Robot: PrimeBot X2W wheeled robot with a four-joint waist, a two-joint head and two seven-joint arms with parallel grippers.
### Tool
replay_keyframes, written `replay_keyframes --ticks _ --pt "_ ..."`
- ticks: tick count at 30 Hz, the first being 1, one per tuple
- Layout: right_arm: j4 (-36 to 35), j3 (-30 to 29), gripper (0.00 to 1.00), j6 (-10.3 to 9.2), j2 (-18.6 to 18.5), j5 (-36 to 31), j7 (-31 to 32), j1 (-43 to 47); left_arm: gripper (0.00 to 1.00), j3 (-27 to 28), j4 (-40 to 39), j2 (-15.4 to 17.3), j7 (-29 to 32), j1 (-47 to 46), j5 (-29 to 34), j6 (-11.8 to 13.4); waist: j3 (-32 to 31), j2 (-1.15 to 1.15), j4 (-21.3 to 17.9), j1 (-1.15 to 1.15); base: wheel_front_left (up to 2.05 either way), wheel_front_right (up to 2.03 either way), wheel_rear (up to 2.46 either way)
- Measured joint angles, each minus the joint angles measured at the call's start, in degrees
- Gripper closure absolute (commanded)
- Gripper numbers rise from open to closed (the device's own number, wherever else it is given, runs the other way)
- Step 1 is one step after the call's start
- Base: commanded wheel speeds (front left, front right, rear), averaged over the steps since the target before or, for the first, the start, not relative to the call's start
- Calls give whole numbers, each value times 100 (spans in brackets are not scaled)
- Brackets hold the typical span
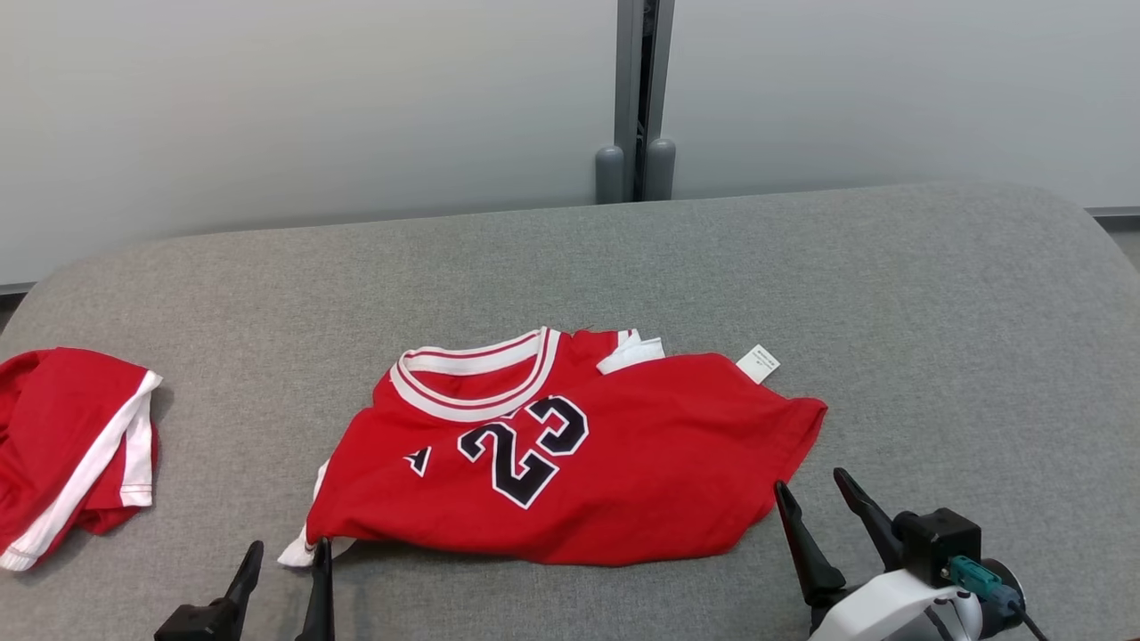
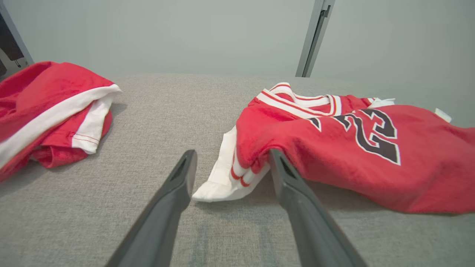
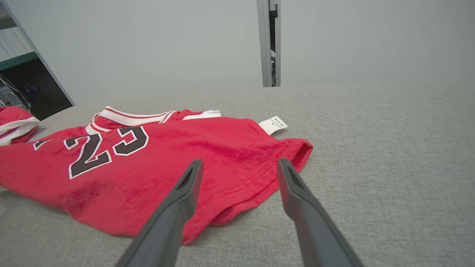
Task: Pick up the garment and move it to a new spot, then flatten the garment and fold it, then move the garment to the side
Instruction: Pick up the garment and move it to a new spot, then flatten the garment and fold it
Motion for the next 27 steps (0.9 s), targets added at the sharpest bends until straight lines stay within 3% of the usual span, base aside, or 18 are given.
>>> replay_keyframes --ticks 10,15,22,23,25,27 --pt "274 -89 0 0 0 20 0 -15 0 -254 -129 -24 0 -75 -47 -42 110 0 74 0 0 0 0" --pt "761 -108 0 0 -5 131 0 -339 0 -419 -208 -30 0 -254 -49 -64 322 0 254 0 0 0 0" --pt "1868 322 0 1 0 541 -20 -764 0 -539 -214 -23 -1 -291 -43 -116 504 0 579 0 0 0 0" --pt "1993 402 10 0 -9 619 -26 -856 0 -554 -214 -31 -1 -302 -41 -116 518 0 618 0 0 0 0" --pt "2142 497 100 -1 -36 717 -33 -1003 0 -581 -214 -31 0 -321 -35 -122 543 0 687 0 0 0 0" --pt "2134 491 100 0 -23 757 -25 -1099 0 -611 -218 -26 0 -359 -35 -122 568 0 752 0 0 0 0"
